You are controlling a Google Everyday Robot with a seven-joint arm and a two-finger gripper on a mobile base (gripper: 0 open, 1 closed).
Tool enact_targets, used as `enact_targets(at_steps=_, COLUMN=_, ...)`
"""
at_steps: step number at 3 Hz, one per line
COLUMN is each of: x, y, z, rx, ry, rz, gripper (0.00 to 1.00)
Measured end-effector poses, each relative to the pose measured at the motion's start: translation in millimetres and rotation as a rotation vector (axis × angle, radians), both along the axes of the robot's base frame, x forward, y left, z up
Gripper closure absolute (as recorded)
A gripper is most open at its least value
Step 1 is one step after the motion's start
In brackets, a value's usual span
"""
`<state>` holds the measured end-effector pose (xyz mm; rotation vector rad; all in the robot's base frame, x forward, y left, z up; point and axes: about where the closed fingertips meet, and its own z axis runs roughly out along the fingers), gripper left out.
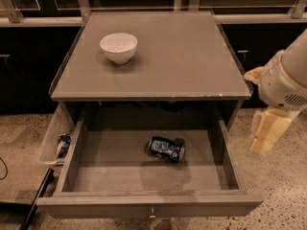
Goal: Pick pepsi can from top drawer and place on counter
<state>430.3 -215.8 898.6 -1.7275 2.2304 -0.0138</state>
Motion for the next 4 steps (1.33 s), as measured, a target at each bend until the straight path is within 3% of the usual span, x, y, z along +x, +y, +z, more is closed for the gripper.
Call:
enact_targets(at_steps=1, x=-5, y=2, z=-54, rx=0.021, ry=0.029, rz=0.005, gripper=0.00)
enact_targets(at_steps=2, x=-5, y=2, z=-54, rx=0.022, ry=0.029, rz=0.005, gripper=0.00)
enact_targets(at_steps=3, x=-4, y=13, z=-81, rx=0.094, ry=0.041, rz=-0.003, gripper=0.00)
enact_targets(at_steps=4, x=1, y=38, z=-125, rx=0.190, ry=0.070, rz=0.007, gripper=0.00)
